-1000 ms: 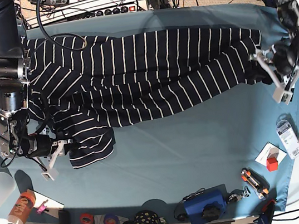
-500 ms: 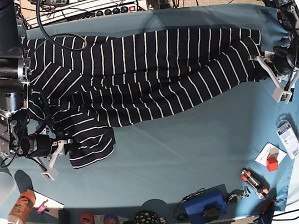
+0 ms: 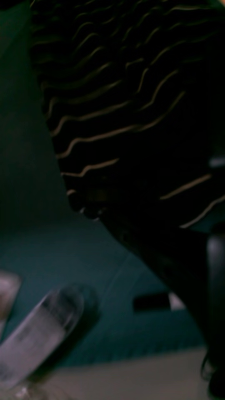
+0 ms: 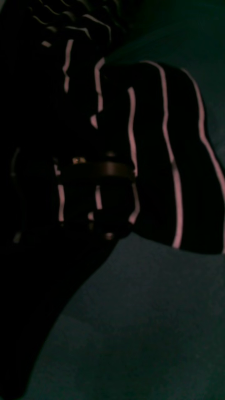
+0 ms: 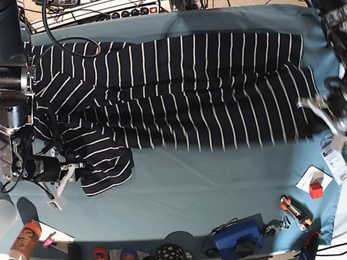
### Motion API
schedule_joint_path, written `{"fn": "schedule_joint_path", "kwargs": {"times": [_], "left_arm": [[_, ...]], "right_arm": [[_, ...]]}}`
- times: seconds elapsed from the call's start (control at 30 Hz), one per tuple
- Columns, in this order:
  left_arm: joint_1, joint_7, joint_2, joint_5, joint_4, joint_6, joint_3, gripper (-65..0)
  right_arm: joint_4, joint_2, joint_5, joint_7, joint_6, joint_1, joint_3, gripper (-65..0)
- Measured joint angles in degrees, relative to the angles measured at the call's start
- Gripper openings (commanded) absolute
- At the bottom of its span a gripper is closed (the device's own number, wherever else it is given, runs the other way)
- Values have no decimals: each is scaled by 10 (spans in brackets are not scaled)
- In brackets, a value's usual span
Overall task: Layout the t-shirt on the table in an organized manner, then fold the t-shirt properly
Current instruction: 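Grasp the shirt edge with the left gripper near its corner, then hold the shirt with both grippers and pull it toward the table edge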
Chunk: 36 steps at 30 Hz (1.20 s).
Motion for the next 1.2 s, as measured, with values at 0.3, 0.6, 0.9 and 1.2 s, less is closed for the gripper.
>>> {"fn": "schedule_joint_path", "kwargs": {"times": [0.3, 0.6, 0.9, 1.2], "left_arm": [[-28, -26, 0, 10, -96, 0, 0, -650], [-29, -28, 0, -3, -98, -28, 0, -650], [-29, -78, 0, -2, -98, -30, 1, -650], [-70, -203, 0, 136, -122, -14, 142, -650]], "right_arm": [[-2, -2, -11, 51, -2, -3, 0, -457], [-2, -28, -71, 79, -26, 0, 0, -650], [-4, -27, -100, 113, -57, 46, 37, -650], [-4, -27, -198, 213, -127, 64, 41, -650]]}}
